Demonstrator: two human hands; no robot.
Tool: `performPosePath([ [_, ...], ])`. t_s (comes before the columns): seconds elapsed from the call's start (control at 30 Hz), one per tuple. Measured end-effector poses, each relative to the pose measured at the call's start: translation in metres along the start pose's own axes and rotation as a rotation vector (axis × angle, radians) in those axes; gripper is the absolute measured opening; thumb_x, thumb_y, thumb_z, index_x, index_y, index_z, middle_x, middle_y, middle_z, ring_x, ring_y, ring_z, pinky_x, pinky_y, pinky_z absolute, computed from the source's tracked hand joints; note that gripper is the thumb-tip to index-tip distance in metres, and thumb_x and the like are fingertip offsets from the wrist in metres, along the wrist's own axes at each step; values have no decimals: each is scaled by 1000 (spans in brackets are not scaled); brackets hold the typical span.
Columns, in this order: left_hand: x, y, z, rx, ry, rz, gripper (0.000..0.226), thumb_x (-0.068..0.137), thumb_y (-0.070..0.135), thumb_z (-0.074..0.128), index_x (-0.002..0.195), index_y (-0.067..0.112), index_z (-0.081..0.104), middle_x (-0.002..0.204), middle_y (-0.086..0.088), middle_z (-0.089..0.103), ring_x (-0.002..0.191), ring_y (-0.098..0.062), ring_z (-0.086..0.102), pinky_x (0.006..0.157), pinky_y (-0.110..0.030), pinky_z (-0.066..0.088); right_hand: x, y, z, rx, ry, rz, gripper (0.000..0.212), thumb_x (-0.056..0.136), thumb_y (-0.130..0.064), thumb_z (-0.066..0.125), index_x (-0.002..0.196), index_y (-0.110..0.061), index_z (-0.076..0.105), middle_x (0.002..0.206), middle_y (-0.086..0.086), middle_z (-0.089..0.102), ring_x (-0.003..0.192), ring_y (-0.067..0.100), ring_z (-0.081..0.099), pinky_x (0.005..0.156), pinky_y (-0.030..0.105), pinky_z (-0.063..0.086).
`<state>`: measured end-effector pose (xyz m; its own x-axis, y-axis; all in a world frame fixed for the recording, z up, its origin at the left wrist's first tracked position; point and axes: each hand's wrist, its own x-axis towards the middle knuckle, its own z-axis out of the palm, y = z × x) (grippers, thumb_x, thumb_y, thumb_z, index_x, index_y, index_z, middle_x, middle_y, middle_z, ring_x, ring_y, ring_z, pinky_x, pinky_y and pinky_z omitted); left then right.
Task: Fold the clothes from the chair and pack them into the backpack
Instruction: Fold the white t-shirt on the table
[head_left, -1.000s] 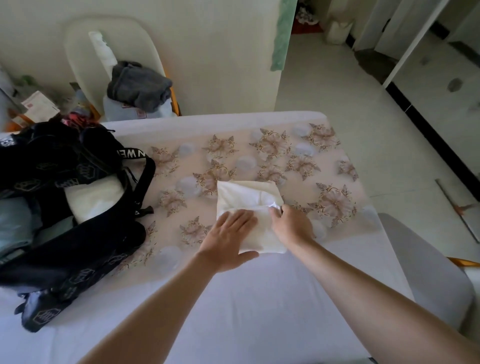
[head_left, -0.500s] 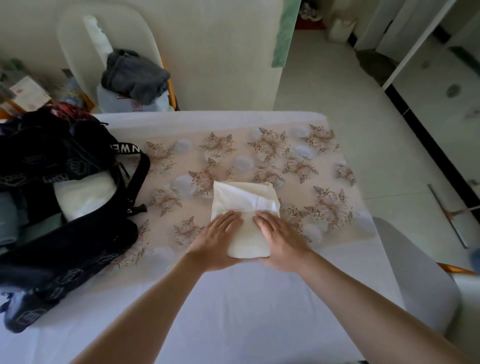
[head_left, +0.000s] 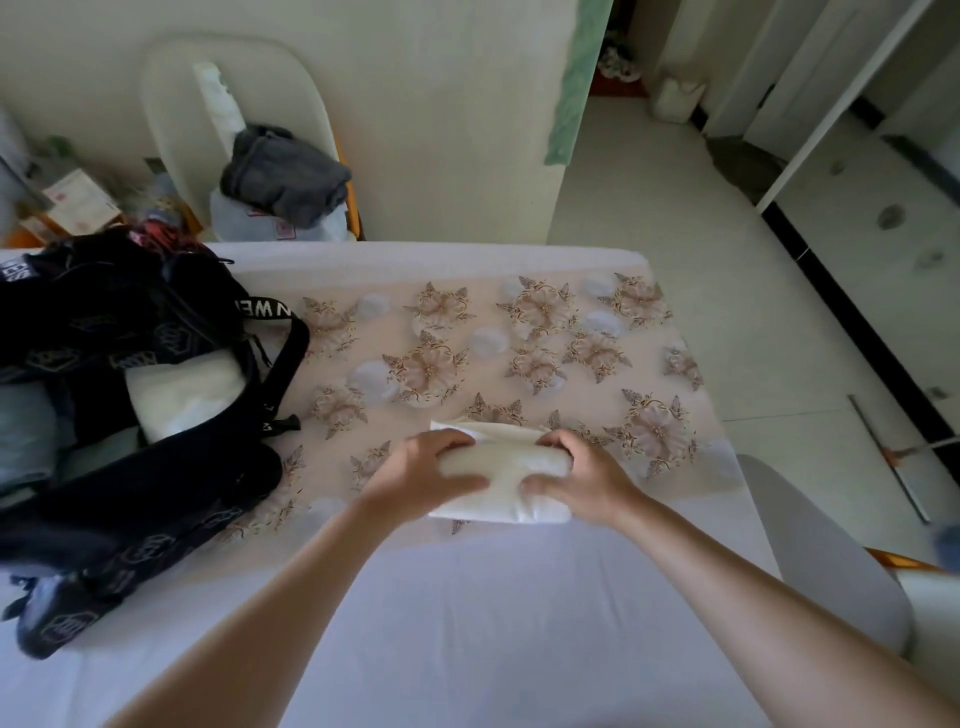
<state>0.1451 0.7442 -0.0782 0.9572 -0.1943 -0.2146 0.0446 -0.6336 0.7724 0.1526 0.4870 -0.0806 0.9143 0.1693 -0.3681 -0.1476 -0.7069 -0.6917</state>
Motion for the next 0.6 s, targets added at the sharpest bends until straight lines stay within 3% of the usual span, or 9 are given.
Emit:
performPosePath([
  [0.07,11,0,-3,55,179,41,40,73,42,83,109,33,69,109,18,61,96,-7,60,81,-23,48,11,0,1,12,130,14,42,76,-53,78,110,-32,64,106,-14,62,95,10,63,80,28,51],
  [0.17,27,4,11,352,422,378,20,81,20,77,100,22,74,110,4,68,102,-21,61,90,-39,50,28,5,8,-321,332,-82,45,85,-50,70,116,-18,67,116,1,52,103,22,57,87,37,51],
  [0.23,33,9,28,459,437,547,12,89,19,67,99,20,74,110,2,70,105,-21,62,95,-39,47,36,5,13,-431,485,-224,34,88,-38,68,113,-15,67,117,5,54,100,29,59,82,41,52],
  [0.3,36,7,43,534,350,564,25,97,29,53,112,18,70,119,1,67,113,-23,58,100,-39,42,42,1,19,-447,598,-385,22,92,-28,59,107,-16,69,118,5,59,99,28,61,82,41,52],
  [0.37,44,-5,47,596,293,480,37,102,37,40,127,19,62,128,0,62,121,-24,53,106,-42,38,48,1,24,-426,586,-515,26,95,-26,51,107,-14,71,122,6,63,107,26,61,88,38,50],
  [0.43,55,-14,44,620,255,400,43,103,39,34,134,21,58,131,-1,61,125,-25,51,110,-44,35,53,9,29,-467,454,-564,36,98,-30,47,120,-11,69,131,6,61,120,24,58,96,39,49],
  [0.5,67,-16,43,637,179,361,46,102,42,32,135,21,57,133,-2,61,127,-25,50,112,-43,31,58,18,32,-528,350,-500,46,102,-35,40,136,-10,59,142,6,55,134,24,48,106,39,45],
  [0.6,86,-18,43,564,65,264,60,98,49,18,143,23,49,145,0,52,136,-21,41,117,-39,17,70,19,28,-518,271,-377,52,105,-39,31,141,-10,54,145,8,53,141,26,41,110,38,39],
])
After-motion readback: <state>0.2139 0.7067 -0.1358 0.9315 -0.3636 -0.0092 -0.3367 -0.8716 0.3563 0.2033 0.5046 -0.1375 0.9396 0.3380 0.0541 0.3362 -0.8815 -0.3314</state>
